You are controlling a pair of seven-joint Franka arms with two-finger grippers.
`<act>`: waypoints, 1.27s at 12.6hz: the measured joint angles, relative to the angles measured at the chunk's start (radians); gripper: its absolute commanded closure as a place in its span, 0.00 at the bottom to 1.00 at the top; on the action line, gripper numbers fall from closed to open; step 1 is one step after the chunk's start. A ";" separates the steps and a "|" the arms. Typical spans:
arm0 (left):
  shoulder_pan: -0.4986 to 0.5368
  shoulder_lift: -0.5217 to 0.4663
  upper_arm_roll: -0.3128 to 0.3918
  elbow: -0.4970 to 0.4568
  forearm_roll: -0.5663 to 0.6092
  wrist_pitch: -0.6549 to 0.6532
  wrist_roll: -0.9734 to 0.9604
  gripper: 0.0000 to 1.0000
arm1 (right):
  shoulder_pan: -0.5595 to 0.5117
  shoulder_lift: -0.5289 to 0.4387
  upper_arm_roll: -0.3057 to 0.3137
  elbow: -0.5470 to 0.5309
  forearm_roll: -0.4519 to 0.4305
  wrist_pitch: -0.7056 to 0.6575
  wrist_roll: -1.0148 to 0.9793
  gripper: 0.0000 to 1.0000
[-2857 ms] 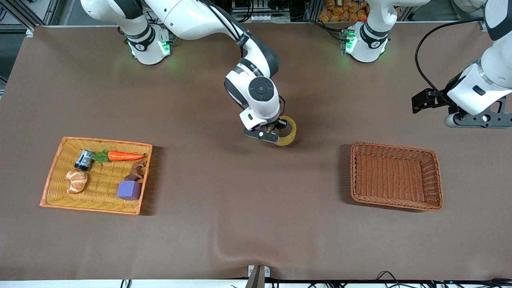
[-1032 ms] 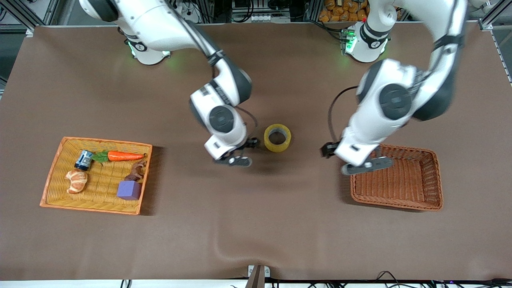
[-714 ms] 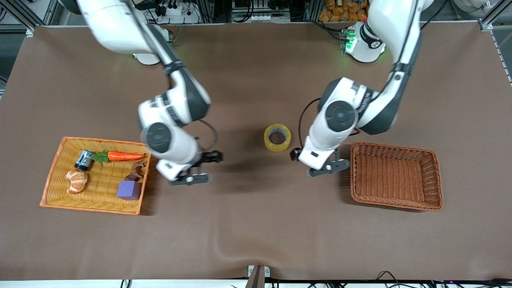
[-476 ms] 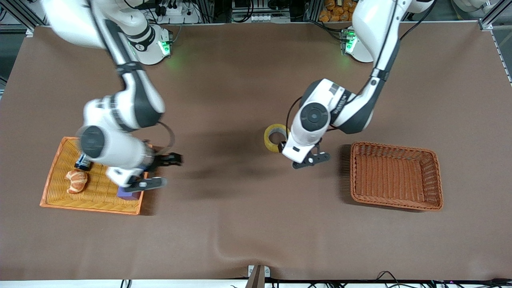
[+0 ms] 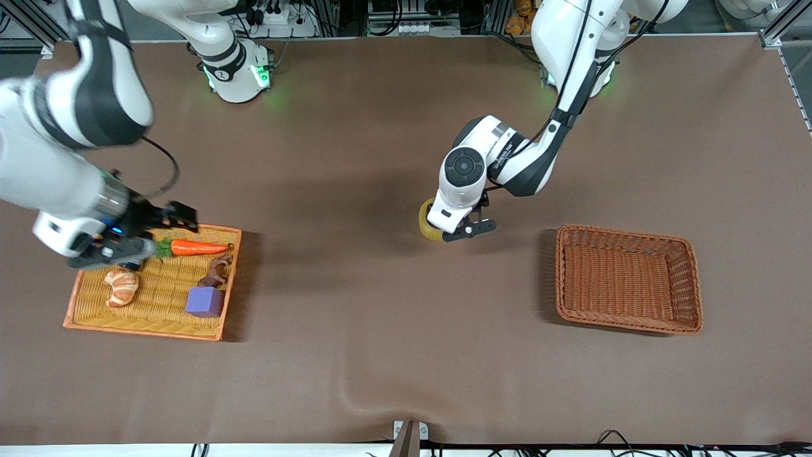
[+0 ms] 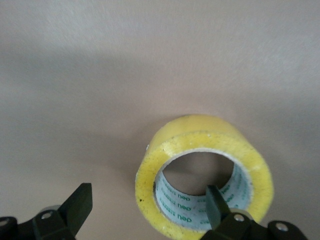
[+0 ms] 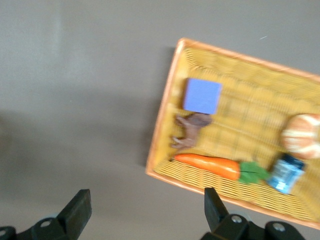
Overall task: Transfer tape with both arms
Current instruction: 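Carry the tape with the left gripper over the brown basket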
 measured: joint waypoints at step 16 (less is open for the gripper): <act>0.309 -0.246 0.026 0.019 0.002 -0.078 0.275 1.00 | -0.100 -0.160 -0.008 0.087 -0.120 -0.248 0.115 0.00</act>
